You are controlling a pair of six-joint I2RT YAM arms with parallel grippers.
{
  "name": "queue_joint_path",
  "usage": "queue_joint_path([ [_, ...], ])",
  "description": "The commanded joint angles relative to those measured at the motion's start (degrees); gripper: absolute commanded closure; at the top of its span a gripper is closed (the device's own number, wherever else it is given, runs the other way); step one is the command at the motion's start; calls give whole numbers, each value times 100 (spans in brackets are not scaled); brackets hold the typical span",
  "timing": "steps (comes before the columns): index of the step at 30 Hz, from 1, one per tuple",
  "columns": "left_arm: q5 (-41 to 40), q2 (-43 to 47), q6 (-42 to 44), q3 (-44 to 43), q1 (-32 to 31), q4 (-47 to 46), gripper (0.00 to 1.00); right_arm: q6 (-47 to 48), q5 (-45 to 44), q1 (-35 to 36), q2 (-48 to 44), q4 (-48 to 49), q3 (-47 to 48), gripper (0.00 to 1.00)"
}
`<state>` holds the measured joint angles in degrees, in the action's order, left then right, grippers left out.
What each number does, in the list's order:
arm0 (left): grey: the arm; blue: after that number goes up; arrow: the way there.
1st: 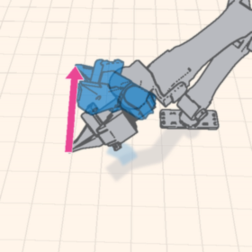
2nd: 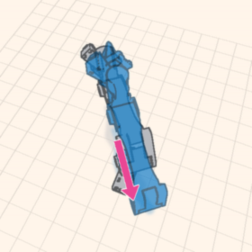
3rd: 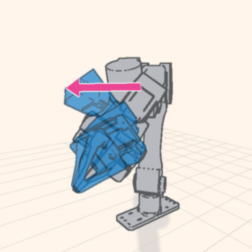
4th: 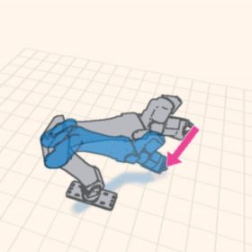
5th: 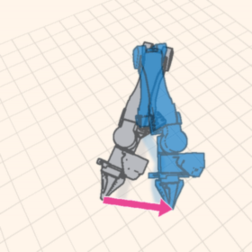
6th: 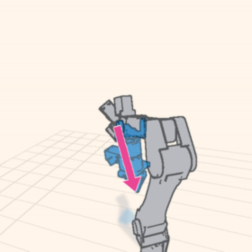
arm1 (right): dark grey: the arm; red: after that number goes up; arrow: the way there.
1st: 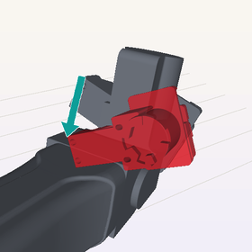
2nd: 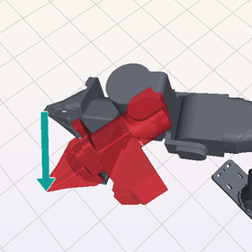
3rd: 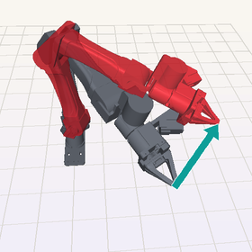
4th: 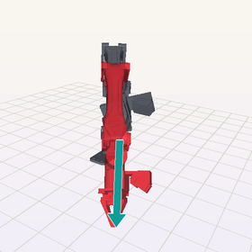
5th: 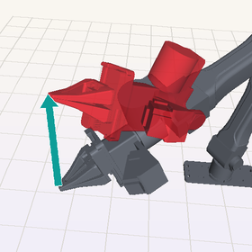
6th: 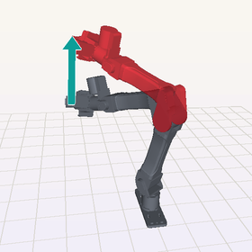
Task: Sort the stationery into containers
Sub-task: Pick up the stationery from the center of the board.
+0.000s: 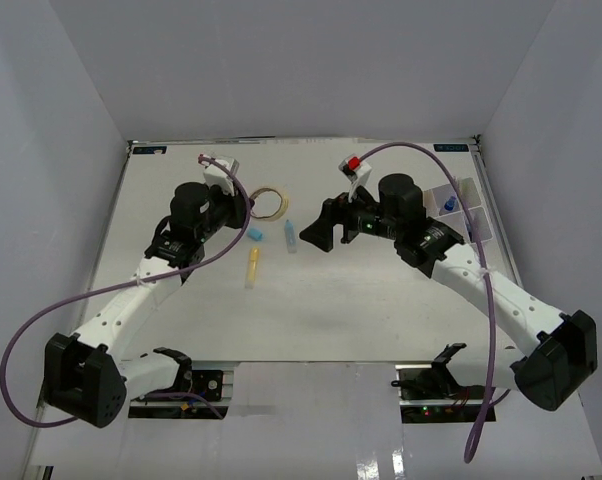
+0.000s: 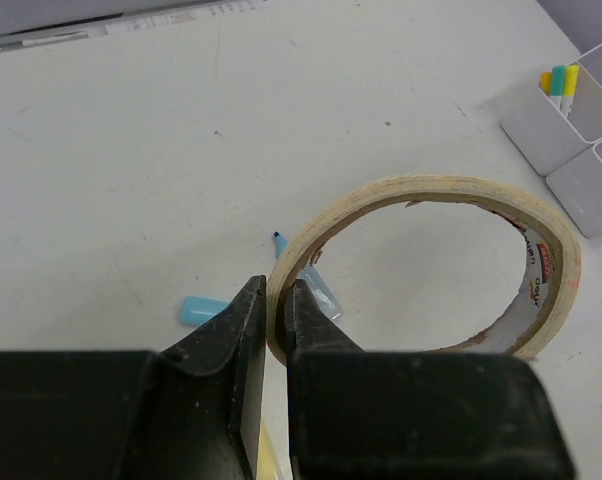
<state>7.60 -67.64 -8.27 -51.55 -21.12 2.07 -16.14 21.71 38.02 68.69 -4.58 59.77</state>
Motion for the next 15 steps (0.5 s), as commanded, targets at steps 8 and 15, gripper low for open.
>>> queue_joint_path([
  [8,93,918,203,637,-111,-426,90,-653,-361,504,917,388,975,5],
  [15,84,1156,230,752,-146,-505,90,-776,-379,557,1358,388,1458,8],
])
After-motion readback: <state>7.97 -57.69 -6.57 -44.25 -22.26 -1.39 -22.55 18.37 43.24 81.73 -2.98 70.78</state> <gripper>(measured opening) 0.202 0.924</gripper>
